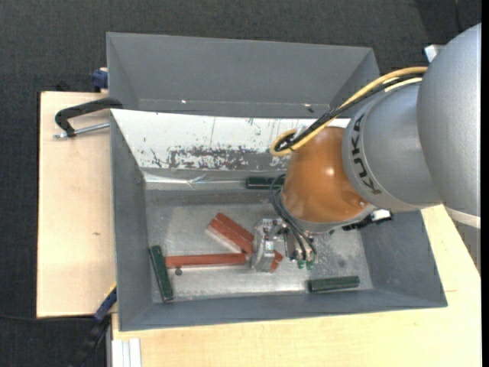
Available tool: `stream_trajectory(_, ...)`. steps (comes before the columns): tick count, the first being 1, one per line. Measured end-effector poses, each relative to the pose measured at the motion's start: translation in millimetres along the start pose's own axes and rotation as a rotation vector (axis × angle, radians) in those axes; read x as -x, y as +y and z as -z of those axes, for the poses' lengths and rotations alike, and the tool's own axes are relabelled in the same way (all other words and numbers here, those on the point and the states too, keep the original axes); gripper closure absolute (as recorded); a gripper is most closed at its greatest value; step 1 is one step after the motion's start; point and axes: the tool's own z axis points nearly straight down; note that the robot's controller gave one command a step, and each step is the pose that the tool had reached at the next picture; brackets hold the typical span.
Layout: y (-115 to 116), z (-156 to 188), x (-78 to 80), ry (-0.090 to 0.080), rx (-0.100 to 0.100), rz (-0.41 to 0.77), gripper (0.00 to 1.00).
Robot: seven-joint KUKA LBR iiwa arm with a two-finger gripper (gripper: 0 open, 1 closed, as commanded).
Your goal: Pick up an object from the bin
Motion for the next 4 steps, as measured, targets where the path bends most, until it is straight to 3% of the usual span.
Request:
stream_trajectory(1,-0.3,-3.9,-4.6,0.015,-0.002,0.001,0.0)
stream_trajectory(2,-0.3,-3.9,-4.6,0.015,-0.002,0.001,0.0)
stream_trajectory(3,33.1,-2.0,-7.3,0.014,-0.001,-0.045,1.0)
stream_trajectory(4,33.1,-2.0,-7.3,0.014,-0.001,-0.046,1.0)
